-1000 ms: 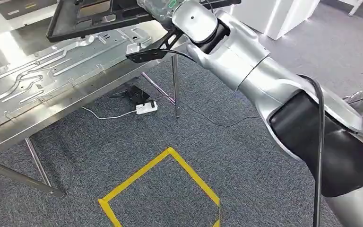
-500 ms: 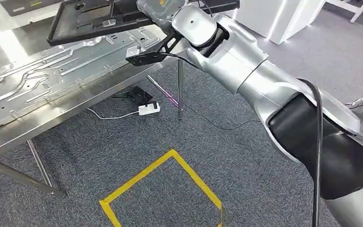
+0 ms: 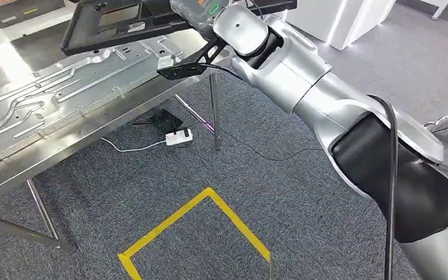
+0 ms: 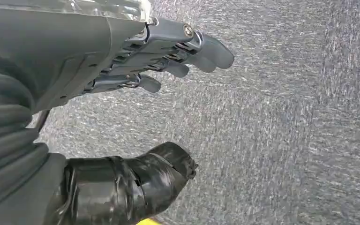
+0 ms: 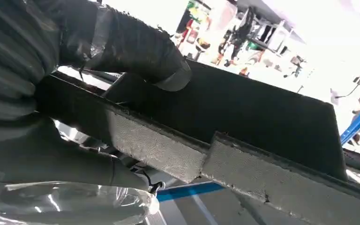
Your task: Take the parts from the cabinet and place them on the table.
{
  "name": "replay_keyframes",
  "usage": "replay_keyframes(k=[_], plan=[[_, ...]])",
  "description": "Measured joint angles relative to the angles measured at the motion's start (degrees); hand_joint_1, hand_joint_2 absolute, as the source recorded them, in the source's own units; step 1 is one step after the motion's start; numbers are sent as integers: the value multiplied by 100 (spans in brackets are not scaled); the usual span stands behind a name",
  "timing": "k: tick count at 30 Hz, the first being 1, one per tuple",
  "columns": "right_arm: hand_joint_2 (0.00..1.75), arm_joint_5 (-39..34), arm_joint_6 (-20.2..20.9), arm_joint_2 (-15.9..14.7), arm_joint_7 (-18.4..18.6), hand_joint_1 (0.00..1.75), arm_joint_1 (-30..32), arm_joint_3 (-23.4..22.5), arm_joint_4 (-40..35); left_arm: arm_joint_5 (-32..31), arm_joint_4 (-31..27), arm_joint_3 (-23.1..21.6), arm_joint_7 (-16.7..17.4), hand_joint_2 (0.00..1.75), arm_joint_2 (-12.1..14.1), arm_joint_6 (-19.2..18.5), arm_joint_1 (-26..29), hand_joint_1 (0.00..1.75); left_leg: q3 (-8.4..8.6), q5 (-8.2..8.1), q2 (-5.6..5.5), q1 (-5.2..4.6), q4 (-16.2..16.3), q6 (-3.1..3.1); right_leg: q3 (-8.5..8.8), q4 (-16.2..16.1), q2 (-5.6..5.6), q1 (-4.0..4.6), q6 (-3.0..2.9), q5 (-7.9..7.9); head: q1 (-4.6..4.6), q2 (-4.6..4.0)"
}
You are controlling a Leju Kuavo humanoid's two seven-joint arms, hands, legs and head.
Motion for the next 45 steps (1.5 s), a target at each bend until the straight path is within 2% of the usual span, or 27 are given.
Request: replay_keyframes(k=[1,2,6,7,8,11,12,13,14,15,16,17,18,22,23,24,27,28,29,32,33,36,38,39,42,43,45], plan=[[175,2,0,0,4,175,-2,0,0,0,0,2,0,175,2,0,-1,0,256,287,0,-17,-555,31,45,2,1,1,12,-30,-2,0],[175,2,0,0,7,175,-4,0,0,-2,0,4,0,175,2,0,-3,0,388,260,-1,-35,-797,58,61,-10,1,0,31,-49,4,0],[175,2,0,0,7,175,-15,0,2,-11,0,46,-2,175,11,4,-12,0,446,242,-13,-99,-921,133,58,-56,13,4,147,-32,4,0],[175,4,0,-4,7,175,-17,0,2,-11,0,50,0,175,11,4,-8,0,520,280,-4,-39,-1021,189,55,-47,11,24,186,-73,18,0],[175,4,0,-13,15,175,-20,0,2,-13,0,50,-2,175,4,4,-7,0,566,284,1,-52,-1066,196,19,76,-18,7,203,-154,17,0],[175,4,2,-15,39,175,-5,2,4,-18,0,59,-2,175,7,4,-15,0,611,253,10,-63,-1070,267,-576,1286,-28,-13,237,-688,17,0],[175,4,2,-15,39,175,21,2,4,-20,0,59,-2,175,4,2,-17,0,619,241,10,-63,-1066,283,-765,1606,-29,-23,249,-750,24,0],[175,4,4,-17,42,175,41,2,9,-20,0,59,0,175,4,2,-14,0,627,226,9,-61,-1058,284,-831,1659,-30,-35,256,-682,26,0],[175,4,7,-17,59,175,49,2,15,-17,0,61,0,175,4,4,-11,0,636,207,1,-58,-1041,276,-775,1475,-33,-46,259,-502,26,0],[175,0,9,-17,90,175,46,0,17,-20,0,66,4,175,4,7,-8,0,650,178,1,-58,-1017,262,-590,1035,-37,-60,249,-223,26,0],[175,-7,11,-39,122,175,39,0,17,-22,0,68,11,175,0,9,-9,0,668,137,40,-58,-989,250,-339,504,-108,-56,222,52,28,0],[175,-9,13,-37,136,175,33,2,17,-28,0,68,15,175,-2,17,-5,0,677,93,39,-61,-955,223,-176,104,-297,-23,185,141,24,0],[175,-24,15,-33,151,175,20,0,15,-35,0,70,17,175,-2,22,0,0,660,57,35,-110,-889,181,-111,0,-378,60,175,81,22,0],[175,-59,28,-13,219,175,21,0,15,-57,0,74,35,175,-13,35,2,0,699,6,209,-79,-911,78,-78,-50,-169,47,45,96,24,0],[175,-59,28,-11,216,175,19,0,17,-61,0,76,35,175,-18,35,2,0,664,-76,160,-59,-817,49,-28,-93,-131,20,23,108,20,0],[175,-59,28,-9,219,175,16,0,15,-61,0,76,37,175,-18,35,3,0,557,-216,117,-56,-573,22,-13,-103,-83,4,3,109,-18,0],[175,-46,28,18,195,175,39,0,15,-63,0,83,44,175,-18,39,4,0,-84,-658,83,-39,634,-50,-1,-92,70,1,-44,88,-17,0],[175,-37,28,37,192,175,52,0,17,-63,0,87,46,175,-22,39,8,0,-195,-624,83,-29,760,-55,2,-81,98,2,-51,75,-15,0],[175,-24,28,39,190,175,62,0,17,-65,0,87,50,175,-24,37,1,0,-175,-452,83,-16,620,-61,13,-69,148,0,-43,57,-20,0],[175,2,17,39,182,175,58,0,15,-72,0,92,50,175,-17,37,-17,0,385,271,76,5,-744,-60,77,-7,217,-19,19,-40,-18,0],[175,17,13,39,153,175,41,0,15,-74,2,92,50,175,-28,33,-25,0,477,180,31,-29,-802,-47,52,4,237,9,53,-51,-26,0],[175,63,17,39,13,175,53,0,17,-79,2,94,52,175,-24,24,-23,0,460,167,-1,-65,-864,65,31,-35,252,-20,135,-27,-29,0],[175,127,15,33,6,175,63,0,17,-87,2,96,50,175,-24,20,-27,0,541,214,-9,-14,-977,157,18,14,180,-15,198,-113,-11,0],[175,175,15,31,18,175,55,0,17,-103,2,96,52,175,-24,15,-24,0,574,212,-27,-28,-1006,196,-61,233,74,-8,205,-248,9,0],[175,227,13,42,68,175,84,2,15,-114,2,107,50,175,-24,13,-23,0,609,175,-75,-45,-999,260,-695,1467,-14,-24,219,-716,15,0],[175,236,15,42,72,175,110,4,17,-114,2,116,50,175,-24,9,-25,0,617,163,-104,-44,-994,266,-843,1685,-19,-28,226,-721,20,0],[175,251,15,42,83,175,130,4,17,-116,2,144,50,175,-26,9,-16,0,647,125,-199,-39,-971,252,-725,1302,-17,-41,214,-351,20,0]])
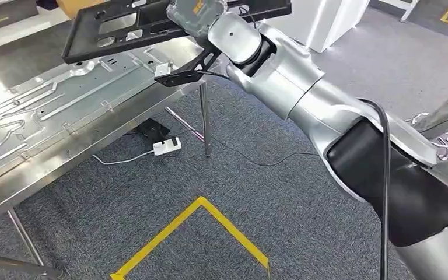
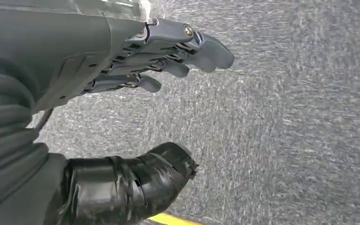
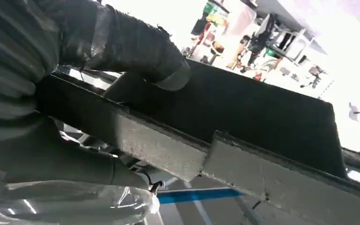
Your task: Take the parts from the cabinet and place them on the table.
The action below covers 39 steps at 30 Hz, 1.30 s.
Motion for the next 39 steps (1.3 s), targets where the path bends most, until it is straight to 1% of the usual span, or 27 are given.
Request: replay_keyframes(k=[2,3,4,7,8,9,12,13,14,15,17,18,19,22,23,24,25,27,28,29,30,32,33,35,37,38,39], plan=[[175,9,-2,-2,2,175,-26,0,0,0,0,33,0,175,0,2,-2,0,38,-59,-106,2,50,-35,450,-986,99,-2,-43,537,2,0],[175,11,-2,-2,4,175,-32,0,0,0,0,44,0,175,-4,0,2,0,-1,-85,-127,14,61,-60,577,-1127,316,-22,-66,457,-20,0],[175,11,-2,-2,0,175,-52,0,0,-4,0,50,0,175,-2,2,-17,0,-30,-90,-174,-9,112,-85,607,-1292,328,-25,-63,447,-37,0],[175,28,-2,9,-7,175,-50,2,-2,-13,2,55,2,175,-13,-2,5,0,-64,-52,-296,75,36,-208,621,-1306,189,31,-111,433,-33,0],[175,28,-2,33,-9,175,-49,2,-17,-17,4,55,2,175,-13,-2,7,0,-95,-90,-219,75,57,-228,689,-1400,117,-6,-144,454,-44,0],[175,31,0,28,-9,175,-54,2,-17,-46,4,57,4,175,-13,7,3,0,-134,-162,3,44,208,-254,749,-1440,64,0,-163,446,-59,0],[175,44,0,28,-9,175,-63,2,-15,-68,4,61,22,175,2,26,-1,0,-751,-596,152,53,1369,-301,823,-1441,-121,23,-236,385,-57,0],[175,44,2,28,-18,175,-52,4,-17,-68,7,63,28,175,-4,28,3,0,-934,-632,167,56,1640,-309,840,-1439,-173,30,-237,365,-55,0],[175,44,2,31,-17,175,-41,4,-17,-70,7,68,37,175,-7,28,5,0,-994,-527,183,56,1646,-309,864,-1433,-229,43,-236,337,-55,0],[175,44,2,33,-17,175,-39,7,-17,-68,7,76,39,175,-7,31,6,0,-905,-324,200,55,1395,-303,888,-1421,-286,50,-231,307,-52,0],[175,48,0,33,-17,175,-47,7,-17,-68,7,94,48,175,-4,37,5,0,-447,193,338,40,437,-267,956,-1391,-395,58,-210,230,-57,0],[175,50,0,33,-17,175,-49,7,-17,-68,7,96,50,175,-4,37,-1,0,-291,208,607,-3,84,-242,984,-1392,-442,71,-183,195,-55,0],[175,50,0,33,-18,175,-64,7,-17,-68,9,96,54,175,-7,39,-9,0,-233,194,676,-90,18,-194,980,-1373,-473,121,-148,174,-66,0],[175,52,0,46,-20,175,-55,11,-17,-68,9,100,55,175,-7,39,-3,0,-262,193,450,-88,18,-118,1025,-1409,-638,120,-83,136,-57,0],[175,50,2,48,-20,175,-57,11,-18,-66,9,100,55,175,-4,39,-2,0,-201,212,387,-35,-34,-76,1038,-1386,-640,120,-35,83,-52,0],[175,52,0,44,-20,175,-56,11,-17,-66,9,105,55,175,-7,39,9,0,-175,211,332,-31,-53,-66,1005,-1263,-400,75,-12,16,-55,0],[175,52,0,39,-17,175,-67,11,-17,-63,7,107,55,175,-2,37,2,0,-160,204,287,-28,-55,-15,848,-957,-212,56,-6,-136,-52,0],[175,57,2,26,-20,175,-43,11,-13,-66,9,111,55,175,0,31,-19,0,-137,184,161,-29,-55,33,320,-8,-85,49,3,-488,-42,0],[175,57,2,26,-20,175,-12,13,-13,-63,9,111,55,175,-2,28,-22,0,-126,173,86,-29,-51,40,84,347,-77,45,17,-548,-48,0],[175,57,4,26,-24,175,16,13,-13,-66,9,113,55,175,-4,28,-18,0,-108,161,4,-27,-50,38,-26,431,-77,32,26,-465,-39,0],[175,57,4,24,-24,175,28,15,-9,-66,9,116,52,175,-4,28,-15,0,-87,146,-75,-23,-47,28,0,268,-76,16,26,-281,-44,0],[175,57,2,11,-26,175,11,17,-7,-66,9,140,52,175,-4,22,-12,0,-39,81,-211,-11,1,-11,361,-671,-2,-24,11,347,-39,0],[175,57,-4,-9,-52,175,-4,17,-4,-66,9,144,52,175,-4,9,-3,0,-34,34,-266,-4,39,-40,520,-1117,49,-30,-11,539,-37,0],[175,7,-46,0,-142,175,-27,17,-13,-66,9,155,50,175,-4,-11,11,0,-106,-1,-351,-11,99,-108,621,-1229,132,-20,-32,418,-59,0],[175,-22,-46,7,-208,175,-23,17,-17,-70,9,170,50,175,-7,-17,33,0,-117,15,-393,48,61,-179,609,-1255,111,33,-68,416,-52,0],[175,-48,-46,15,-216,175,-27,17,-17,-74,9,181,50,175,-4,-17,35,0,-105,-2,-424,44,56,-218,647,-1308,83,8,-104,434,-44,0],[175,-61,-46,31,-225,175,-26,17,-31,-74,13,188,48,175,-9,-20,42,0,-140,-64,-244,42,122,-229,707,-1354,58,-12,-131,443,-65,0]])
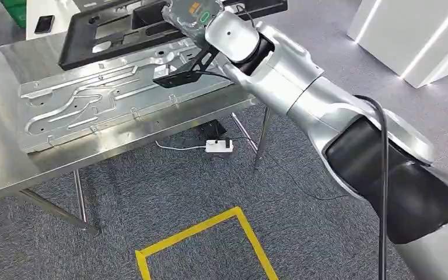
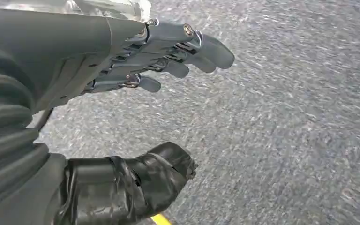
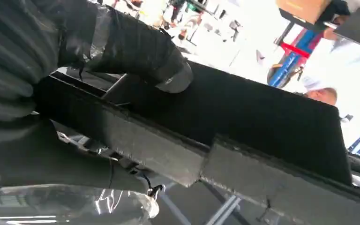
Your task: Take the parts from the cabinet and place them on the table.
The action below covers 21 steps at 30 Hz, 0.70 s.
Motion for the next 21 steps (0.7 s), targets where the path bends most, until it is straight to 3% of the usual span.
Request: replay_keyframes(k=[1,2,4,5,6,7,9,10,14,15,16,18,19,20,21], plan=[[175,-7,2,-6,0,175,-10,0,0,-2,0,4,0,175,2,0,-5,0,-75,-109,205,-27,215,-28,32,-28,-15,4,-26,-8,-24,0],[175,-7,2,-11,4,175,-20,0,2,-9,0,4,-2,175,13,0,-18,0,-282,-280,319,-19,631,-56,51,-30,-38,8,-61,-22,-24,0],[175,-7,2,-11,-9,175,-11,0,2,-7,2,7,-2,175,9,-4,-32,0,-724,-512,401,-8,1415,-89,82,-28,-57,19,-80,-50,-26,0],[175,-7,0,-11,-24,175,3,0,2,-7,2,7,-2,175,2,-9,-31,0,-852,-485,420,-3,1569,-92,97,-25,-61,23,-77,-68,-26,0],[175,-7,0,-11,-33,175,14,0,2,-9,2,7,-2,175,2,-11,-32,0,-840,-335,427,-4,1457,-87,119,-24,-68,29,-77,-86,-26,0],[175,-6,0,-11,-33,175,16,0,2,-9,2,9,-2,175,4,-13,-32,0,-704,-87,430,-4,1109,-74,150,-24,-74,34,-70,-109,-24,0],[175,-6,-2,-11,-33,175,1,0,2,-15,2,13,-5,175,18,-20,-32,0,-245,419,459,-11,109,-33,217,-24,-86,36,-39,-163,-26,0],[175,-6,-2,-11,-33,175,-16,0,4,-28,2,13,-2,175,18,-20,-40,0,-124,311,478,-66,-29,-20,210,-24,-89,70,-7,-183,-24,0],[175,-7,-6,-13,-39,175,-21,0,11,-46,2,13,-2,175,33,-13,-53,0,-103,288,451,-85,-138,96,222,-56,-102,58,101,-207,-15,0],[175,-6,-9,-26,-39,175,-21,0,13,-48,2,15,-2,175,33,-11,-49,0,-41,304,458,-34,-199,140,202,-18,-107,62,143,-268,-11,0],[175,-7,-9,-33,-39,175,-29,0,15,-48,2,15,-2,175,33,-11,-55,0,-5,288,448,-48,-214,166,140,180,-104,49,158,-368,2,0],[175,-7,-15,-39,-33,175,-19,0,22,-50,2,17,-2,175,35,-11,-56,0,38,248,447,-67,-211,240,-317,1046,-104,38,175,-719,15,0],[175,-4,-15,-39,-35,175,8,0,24,-50,2,17,-2,175,33,-11,-57,0,56,233,447,-73,-210,260,-528,1405,-104,34,180,-821,19,0],[175,15,-17,-42,-22,175,51,2,26,-50,2,17,-2,175,33,-11,-56,0,80,207,440,-73,-206,273,-731,1697,-105,31,189,-839,22,0],[175,20,-17,-46,2,175,80,9,35,-52,2,17,-2,175,33,-11,-55,0,107,183,424,-73,-199,271,-767,1655,-107,26,187,-706,26,0]])
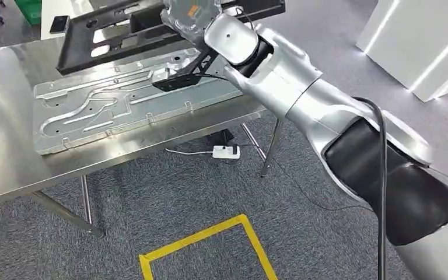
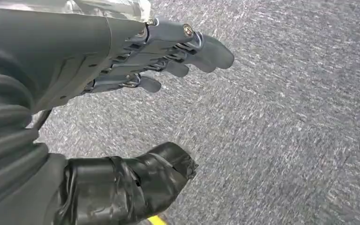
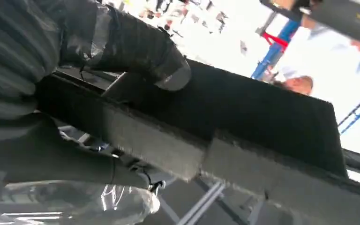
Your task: Take the parts from the cabinet and place them on the table.
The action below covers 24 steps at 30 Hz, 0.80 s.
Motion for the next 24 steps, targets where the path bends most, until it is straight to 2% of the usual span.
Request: replay_keyframes(k=[1,3,4,5,8,9,10,11,13,14,15,16,18,19,20,21,23,24], plan=[[175,0,0,-7,15,175,7,7,7,0,0,6,0,175,0,-2,6,0,25,-28,-19,0,11,-10,85,-267,0,-7,-11,224,-2,0],[175,0,-4,-13,20,175,-12,7,11,-2,0,15,-2,175,0,-9,5,0,77,-101,-61,0,60,-46,483,-1209,6,-3,-62,770,-2,0],[175,-11,-6,-20,20,175,-21,7,13,-9,0,20,-2,175,-2,-9,6,0,68,-139,-71,-2,80,-79,603,-1522,27,16,-99,820,-4,0],[175,-17,-24,-15,17,175,-37,7,11,-13,0,22,0,175,-2,-9,-1,0,40,-165,-83,-34,132,-115,697,-1661,28,31,-110,755,-19,0],[175,-26,-37,-15,17,175,-18,7,13,-20,2,24,4,175,-4,-9,3,0,44,-173,-88,6,93,-191,692,-1647,33,65,-173,737,-4,0],[175,-26,-37,-13,15,175,-21,7,11,-20,2,24,4,175,0,-9,3,0,17,-225,-80,11,122,-219,755,-1722,20,15,-204,754,-2,0],[175,-31,-33,-15,-5,175,-26,7,13,-26,2,24,7,175,0,-9,9,0,-14,-301,-29,12,256,-247,801,-1751,9,13,-221,745,-13,0],[175,-28,-24,-15,-35,175,-32,6,13,-28,2,26,7,175,2,-7,10,0,-152,-460,-15,12,566,-274,823,-1756,-2,11,-254,729,-29,0],[175,-7,-31,7,-85,175,-16,9,11,-35,2,31,35,175,13,-7,8,0,-606,-748,-9,33,1414,-327,867,-1754,-5,12,-288,694,-26,0],[175,-2,-39,37,-81,175,19,17,11,-35,4,33,59,175,7,-7,11,0,-806,-778,-2,45,1707,-348,886,-1751,-3,12,-288,672,-24,0],[175,0,-50,72,-50,175,57,22,11,-35,7,35,63,175,2,-7,13,0,-882,-672,4,60,1733,-363,912,-1745,-1,12,-285,648,-22,0],[175,0,-55,101,-13,175,88,28,11,-35,7,35,68,175,2,-9,10,0,-834,-467,7,70,1516,-372,942,-1736,1,11,-277,618,-24,0],[175,0,-61,188,59,175,95,37,13,-39,7,37,68,175,15,-22,9,0,-473,93,23,82,603,-378,1004,-1694,4,0,-246,538,-24,0],[175,0,-79,236,87,175,95,37,13,-42,7,37,68,175,15,-28,6,0,-317,178,54,84,217,-376,1020,-1687,3,-2,-214,493,-24,0],[175,-2,-92,280,107,175,83,37,15,-44,7,37,77,175,17,-44,0,0,-225,121,48,26,139,-358,995,-1666,19,32,-183,478,-42,0],[175,-2,-98,326,122,175,83,37,20,-46,7,39,79,175,17,-44,-10,0,-226,81,42,25,120,-281,977,-1672,22,29,-160,479,-33,0],[175,-4,-109,380,133,175,107,48,28,-59,7,39,90,175,17,-42,-6,0,-236,62,27,3,118,-240,997,-1699,6,14,-118,468,-42,0],[175,-4,-120,424,144,175,104,50,33,-66,7,42,94,175,20,-42,-7,0,-204,69,18,31,89,-183,1017,-1694,-1,18,-70,439,-31,0]])
